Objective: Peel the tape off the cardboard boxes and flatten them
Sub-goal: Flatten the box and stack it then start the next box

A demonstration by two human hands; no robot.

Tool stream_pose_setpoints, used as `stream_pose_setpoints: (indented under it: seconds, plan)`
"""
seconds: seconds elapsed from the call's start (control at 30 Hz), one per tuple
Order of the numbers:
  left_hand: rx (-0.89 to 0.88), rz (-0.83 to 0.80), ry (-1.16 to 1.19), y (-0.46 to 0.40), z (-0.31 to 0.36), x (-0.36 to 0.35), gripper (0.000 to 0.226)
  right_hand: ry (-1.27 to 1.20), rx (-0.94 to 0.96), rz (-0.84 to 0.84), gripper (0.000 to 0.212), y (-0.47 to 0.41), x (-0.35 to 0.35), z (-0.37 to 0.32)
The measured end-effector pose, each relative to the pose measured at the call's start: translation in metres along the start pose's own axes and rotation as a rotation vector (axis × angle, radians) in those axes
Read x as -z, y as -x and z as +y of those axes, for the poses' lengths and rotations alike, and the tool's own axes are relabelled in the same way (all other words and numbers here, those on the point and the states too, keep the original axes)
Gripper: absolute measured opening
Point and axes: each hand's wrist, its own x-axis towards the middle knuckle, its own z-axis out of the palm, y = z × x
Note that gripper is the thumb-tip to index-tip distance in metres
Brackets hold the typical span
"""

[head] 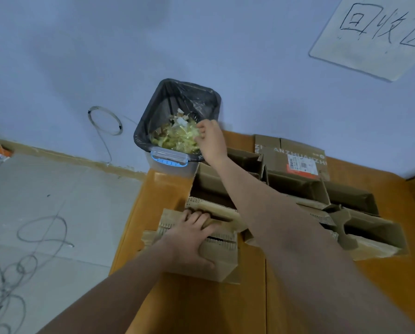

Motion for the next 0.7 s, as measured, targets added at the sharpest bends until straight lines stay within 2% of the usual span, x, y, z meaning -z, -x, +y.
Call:
stream_pose_setpoints:
  seconds: [0.27, 0.4, 0.5, 0.57, 0.7]
  plan:
    - [-0.015, -0.033, 0.025, -0.011, -0.004, 0.011, 0.097, 0.12, 0.08, -0.11, 0.022, -0.027, -0.042, -0.014]
    - [-0.023, -0.035, 0.032, -0.019, -0.011, 0.009, 0.096, 0.386, 0.169, -0.182, 0.023, -0.039, -0.054, -0.012]
    - [-0.029, -0.029, 0.032, -0.022, -0.014, 0.008, 0.094, 0.565, 0.27, -0.163, 0.028, -0.044, -0.063, -0.008]
    - [-0.026, 0.042, 0.079, -0.021, -0.014, 0.005, 0.092, 0.642, 0.339, -0.132, 0.032, -0.045, -0.068, -0.006]
    - [-0.029, 0.098, 0.094, -0.018, -0.013, 0.003, 0.093, 0.748, 0.332, -0.109, 0.033, -0.052, -0.077, -0.009]
